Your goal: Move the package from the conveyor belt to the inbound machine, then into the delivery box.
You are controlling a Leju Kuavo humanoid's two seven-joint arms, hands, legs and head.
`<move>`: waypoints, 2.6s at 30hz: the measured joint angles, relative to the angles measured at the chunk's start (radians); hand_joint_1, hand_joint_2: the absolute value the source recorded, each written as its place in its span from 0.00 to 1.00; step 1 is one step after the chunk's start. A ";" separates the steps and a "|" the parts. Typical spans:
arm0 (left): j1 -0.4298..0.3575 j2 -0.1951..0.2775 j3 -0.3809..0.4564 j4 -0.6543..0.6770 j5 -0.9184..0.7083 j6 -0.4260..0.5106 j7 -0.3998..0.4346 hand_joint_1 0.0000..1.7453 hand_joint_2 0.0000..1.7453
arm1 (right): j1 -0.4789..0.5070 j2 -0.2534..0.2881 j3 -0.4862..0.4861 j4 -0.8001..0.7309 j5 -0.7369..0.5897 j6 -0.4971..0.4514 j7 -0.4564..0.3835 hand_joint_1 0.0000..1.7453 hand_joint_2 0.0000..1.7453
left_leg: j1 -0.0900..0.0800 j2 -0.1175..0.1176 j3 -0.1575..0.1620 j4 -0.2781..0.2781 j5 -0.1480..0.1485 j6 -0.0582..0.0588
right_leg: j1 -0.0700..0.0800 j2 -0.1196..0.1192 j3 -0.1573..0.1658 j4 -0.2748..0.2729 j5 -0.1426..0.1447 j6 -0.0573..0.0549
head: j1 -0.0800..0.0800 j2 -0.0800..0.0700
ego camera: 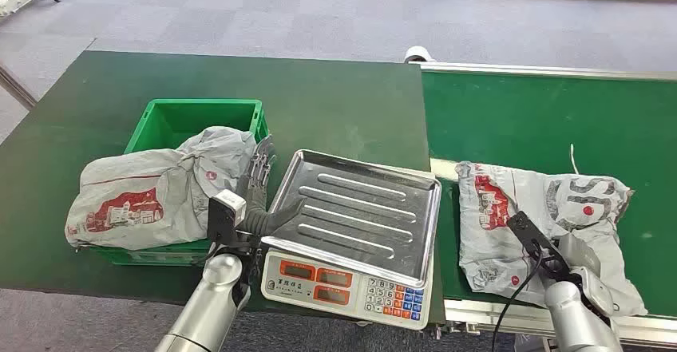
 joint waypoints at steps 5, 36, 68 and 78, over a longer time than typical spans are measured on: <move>0.000 0.000 0.000 0.000 -0.002 -0.001 0.000 0.00 1.00 | 0.013 0.006 0.000 -0.027 -0.040 -0.023 -0.034 1.00 1.00 | 0.000 0.000 0.000 0.000 0.000 0.000 | 0.000 0.000 0.000 0.000 0.000 0.000 | 0.000 0.000; 0.028 -0.022 0.028 -0.035 0.076 0.020 0.000 0.00 1.00 | 0.241 0.109 -0.056 -0.645 -0.594 -0.474 -0.629 1.00 1.00 | 0.000 -0.001 -0.001 0.000 -0.001 -0.001 | 0.000 0.000 -0.001 0.000 -0.002 0.000 | 0.000 0.000; 0.050 -0.078 -0.058 -0.151 -0.038 0.729 0.000 0.00 1.00 | 0.049 0.153 0.621 -0.676 -0.488 -0.112 -0.563 1.00 1.00 | 0.001 0.002 0.001 0.000 0.001 -0.002 | 0.001 0.002 -0.001 0.001 0.000 -0.001 | 0.000 0.000; 0.042 -0.079 -0.076 -0.123 -0.037 0.732 0.000 0.00 1.00 | -0.055 0.153 0.860 -0.400 -0.530 -0.005 -0.507 1.00 1.00 | 0.001 0.000 0.000 0.000 0.001 -0.001 | 0.001 0.001 -0.001 0.000 0.000 -0.001 | 0.000 0.000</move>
